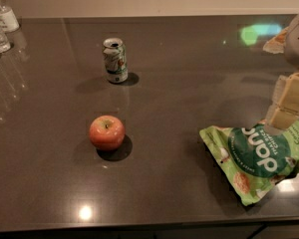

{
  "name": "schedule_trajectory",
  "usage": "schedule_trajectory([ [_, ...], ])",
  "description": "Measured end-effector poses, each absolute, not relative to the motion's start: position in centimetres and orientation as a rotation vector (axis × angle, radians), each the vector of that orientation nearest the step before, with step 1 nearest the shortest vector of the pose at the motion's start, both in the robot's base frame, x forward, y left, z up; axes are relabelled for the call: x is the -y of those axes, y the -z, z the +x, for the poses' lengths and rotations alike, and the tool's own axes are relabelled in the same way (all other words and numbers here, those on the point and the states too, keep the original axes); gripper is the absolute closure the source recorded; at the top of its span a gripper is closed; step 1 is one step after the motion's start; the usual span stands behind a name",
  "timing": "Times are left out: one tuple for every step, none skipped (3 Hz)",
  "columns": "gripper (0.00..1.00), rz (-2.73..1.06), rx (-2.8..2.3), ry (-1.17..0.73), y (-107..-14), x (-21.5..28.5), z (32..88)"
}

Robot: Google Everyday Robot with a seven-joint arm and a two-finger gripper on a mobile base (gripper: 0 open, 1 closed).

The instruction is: Move green rice chip bag near apple

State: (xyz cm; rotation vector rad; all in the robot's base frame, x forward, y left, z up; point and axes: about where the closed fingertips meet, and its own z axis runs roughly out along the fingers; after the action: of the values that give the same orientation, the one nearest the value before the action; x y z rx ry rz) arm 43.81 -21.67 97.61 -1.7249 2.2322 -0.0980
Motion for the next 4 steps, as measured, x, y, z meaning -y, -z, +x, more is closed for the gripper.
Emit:
schedule_trajectory([
  [0.0, -1.732, -2.227, 0.101, -97.7, 21.6, 43.8],
  [0.0, -1.739, -2.223, 0.104, -97.9, 21.5, 43.8],
  [0.0, -1.783, -2.183, 0.09, -97.1, 21.5, 42.5],
  [0.0, -1.84, -2.134, 0.045, -94.8, 21.7, 40.4],
])
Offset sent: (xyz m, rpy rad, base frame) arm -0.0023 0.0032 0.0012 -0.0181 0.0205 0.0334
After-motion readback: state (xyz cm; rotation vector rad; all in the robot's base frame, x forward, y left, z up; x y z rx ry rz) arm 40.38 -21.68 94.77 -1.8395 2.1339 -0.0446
